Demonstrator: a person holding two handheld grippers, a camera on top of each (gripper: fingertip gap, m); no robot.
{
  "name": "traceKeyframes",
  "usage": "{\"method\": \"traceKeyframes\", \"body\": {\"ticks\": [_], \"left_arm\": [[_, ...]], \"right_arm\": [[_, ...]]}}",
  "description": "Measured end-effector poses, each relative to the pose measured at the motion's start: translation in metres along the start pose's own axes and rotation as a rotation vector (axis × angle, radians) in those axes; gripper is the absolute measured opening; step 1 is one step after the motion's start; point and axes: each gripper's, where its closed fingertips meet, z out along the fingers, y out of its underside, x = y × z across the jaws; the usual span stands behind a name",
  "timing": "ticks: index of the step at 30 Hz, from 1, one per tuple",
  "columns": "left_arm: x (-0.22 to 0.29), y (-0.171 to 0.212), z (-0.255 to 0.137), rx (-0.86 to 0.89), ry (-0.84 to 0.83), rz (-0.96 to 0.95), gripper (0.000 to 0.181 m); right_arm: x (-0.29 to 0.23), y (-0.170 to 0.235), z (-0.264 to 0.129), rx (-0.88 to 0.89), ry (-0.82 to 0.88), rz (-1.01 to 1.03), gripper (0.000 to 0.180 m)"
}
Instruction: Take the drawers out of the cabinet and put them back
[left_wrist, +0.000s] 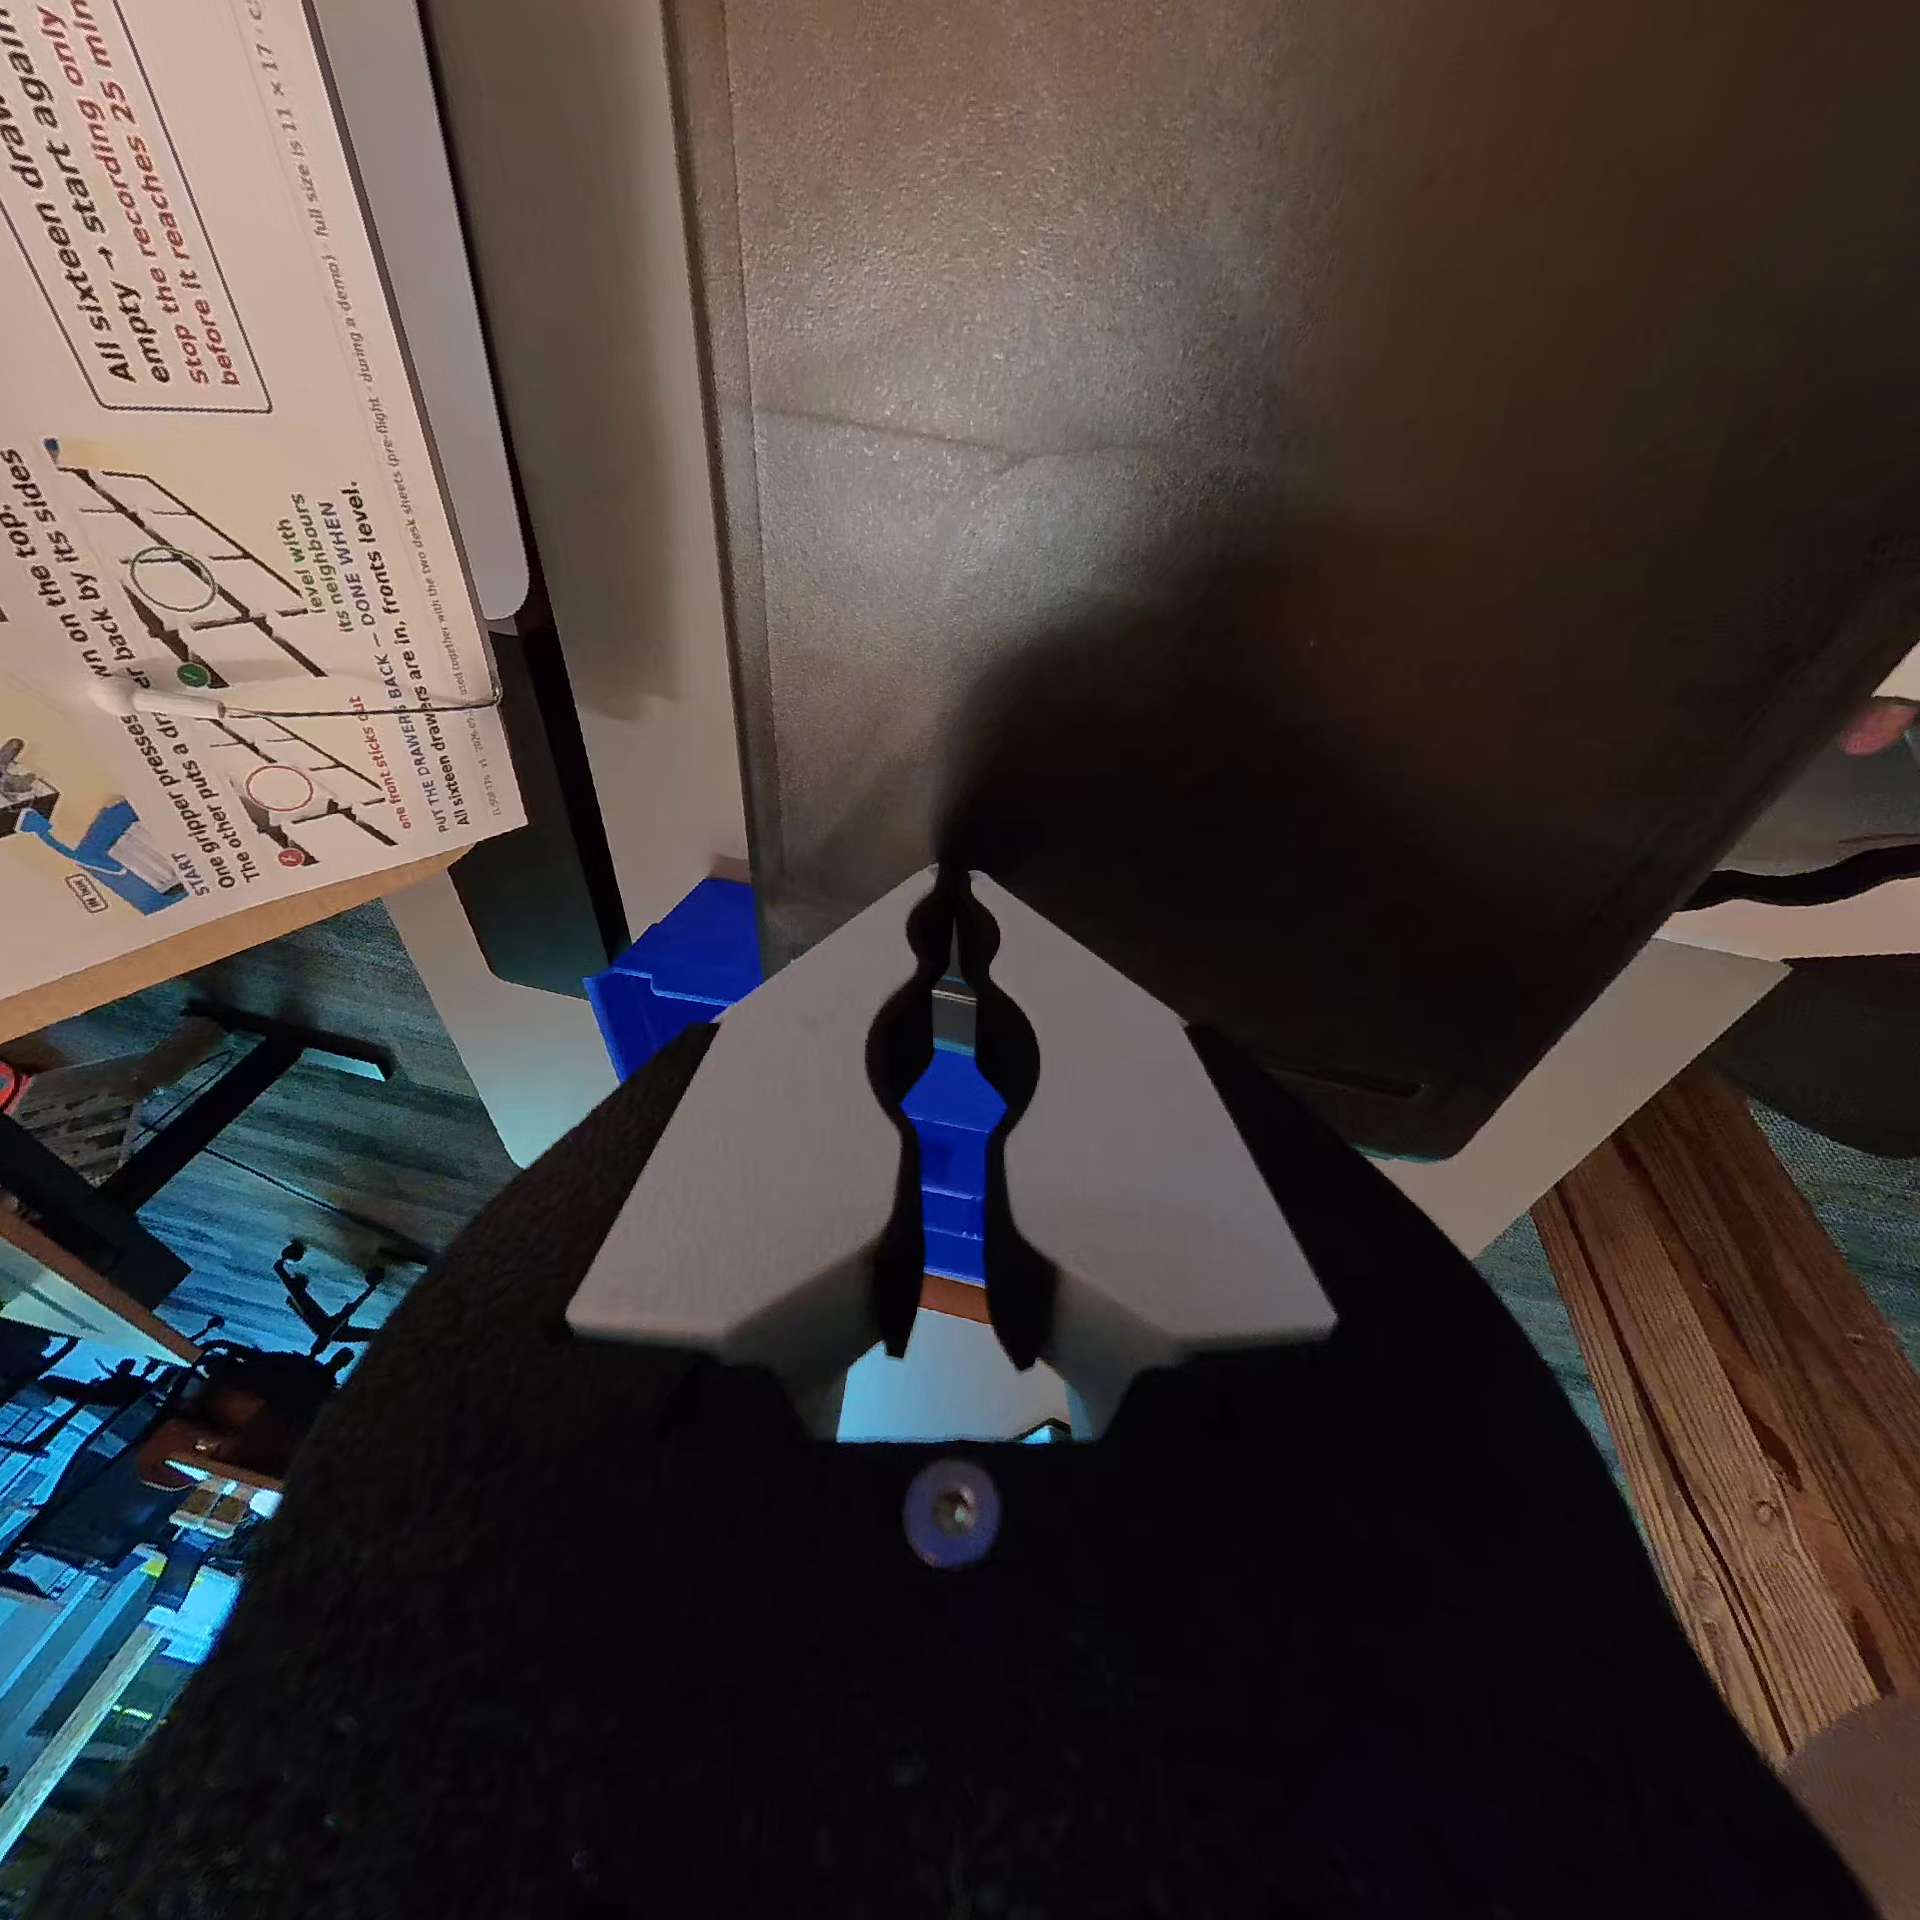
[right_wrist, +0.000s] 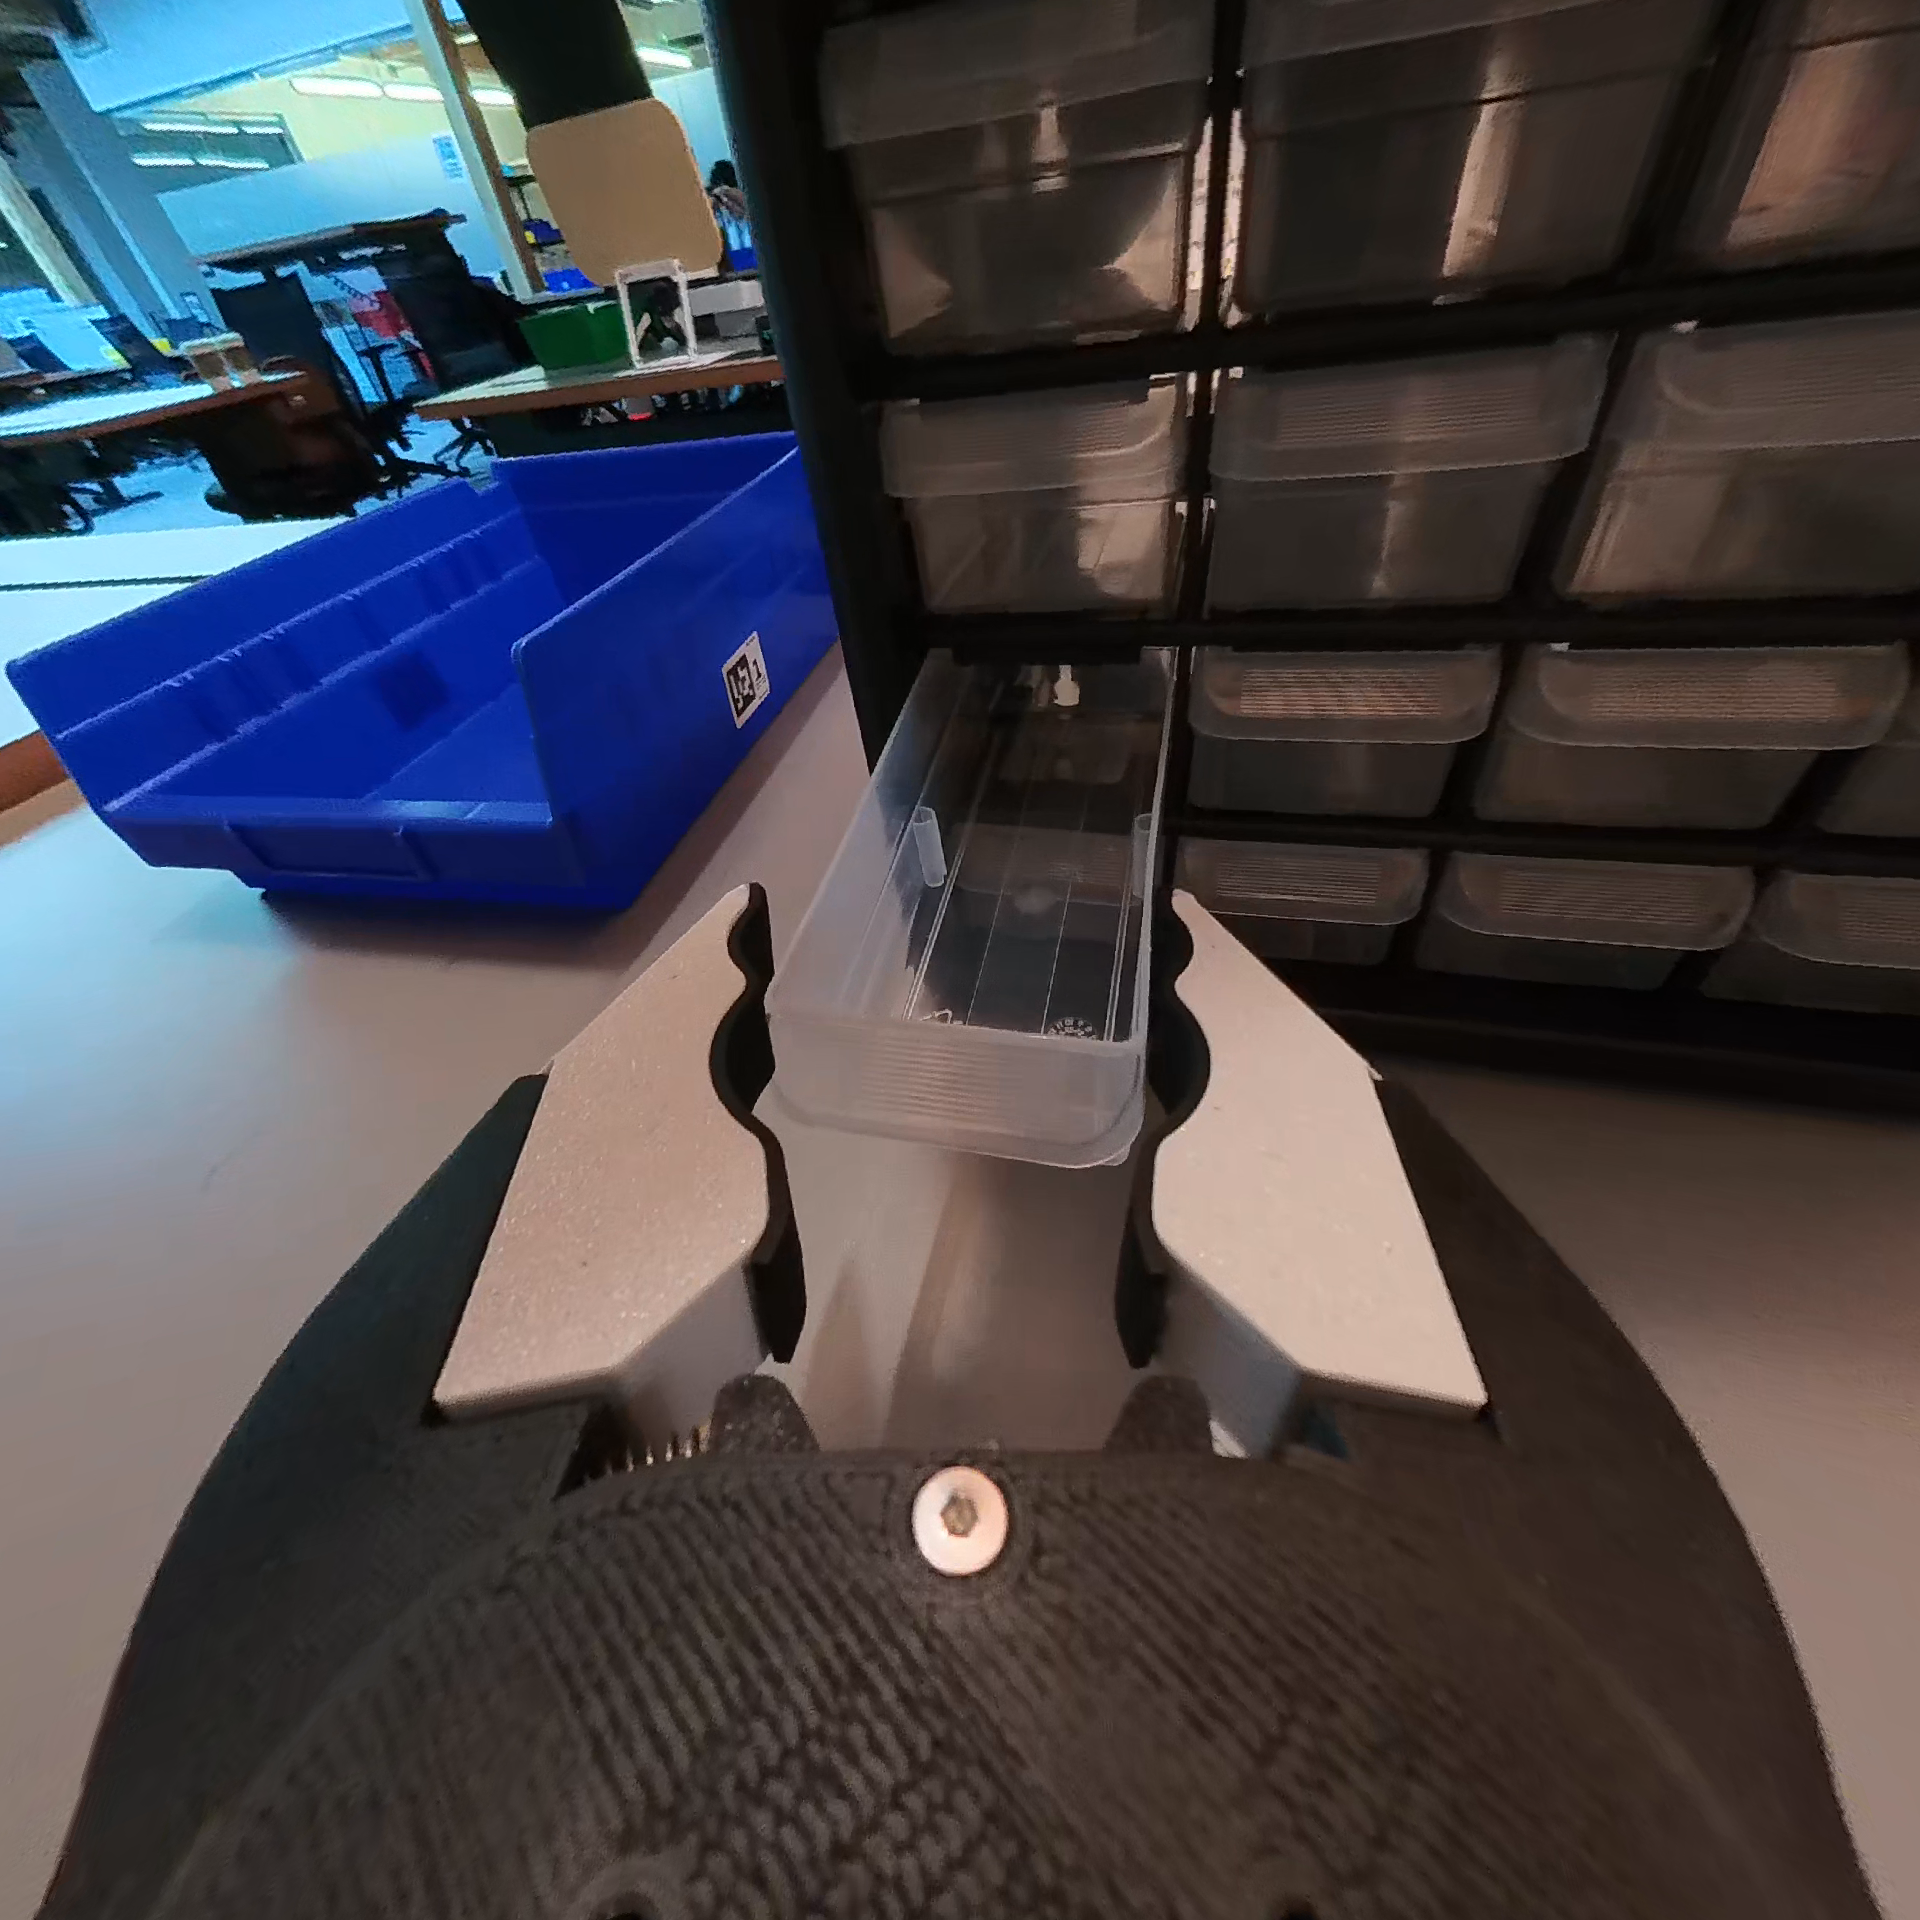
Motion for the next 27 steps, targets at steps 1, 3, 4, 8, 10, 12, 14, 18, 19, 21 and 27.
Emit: {"method": "traceKeyframes", "body": {"ticks": [1,3,4,8,10,12,14,18,19,21,27], "left_arm": [[0.000,0.000,0.000,0.001,-0.001,-0.001,0.000],[0.000,0.000,0.000,0.003,-0.004,0.000,0.000],[0.000,0.000,0.000,0.006,-0.004,0.000,0.000],[0.000,0.000,0.000,0.019,0.000,-0.004,0.000],[0.000,0.000,0.000,0.025,0.000,-0.005,0.000],[0.000,0.000,0.000,0.029,-0.001,-0.007,0.000],[0.000,0.000,0.000,0.030,-0.006,-0.007,0.000],[0.000,0.000,0.000,0.026,-0.012,-0.004,0.000],[0.000,0.000,0.000,0.026,-0.013,-0.005,0.000],[0.000,0.000,0.000,0.025,-0.015,-0.003,0.000],[0.000,-0.001,0.000,0.016,0.006,-0.003,0.000]], "right_arm": [[0.000,0.000,-0.001,-0.002,-0.002,0.007,0.071],[-0.001,0.001,-0.005,-0.003,-0.006,0.015,0.071],[-0.002,0.002,-0.007,-0.005,-0.005,0.011,0.071],[-0.004,0.003,-0.022,-0.013,-0.019,0.011,0.071],[-0.004,0.003,-0.028,-0.018,-0.033,0.019,0.071],[-0.004,0.001,-0.034,-0.020,-0.045,0.039,0.071],[-0.003,0.000,-0.035,-0.033,-0.052,0.049,0.070],[-0.002,-0.007,-0.026,-0.064,-0.057,0.026,0.070],[-0.001,-0.007,-0.023,-0.085,-0.061,0.028,0.070],[-0.001,-0.008,-0.021,-0.126,-0.065,0.028,0.070],[-0.001,-0.019,-0.025,-0.216,-0.078,0.094,0.070]]}}
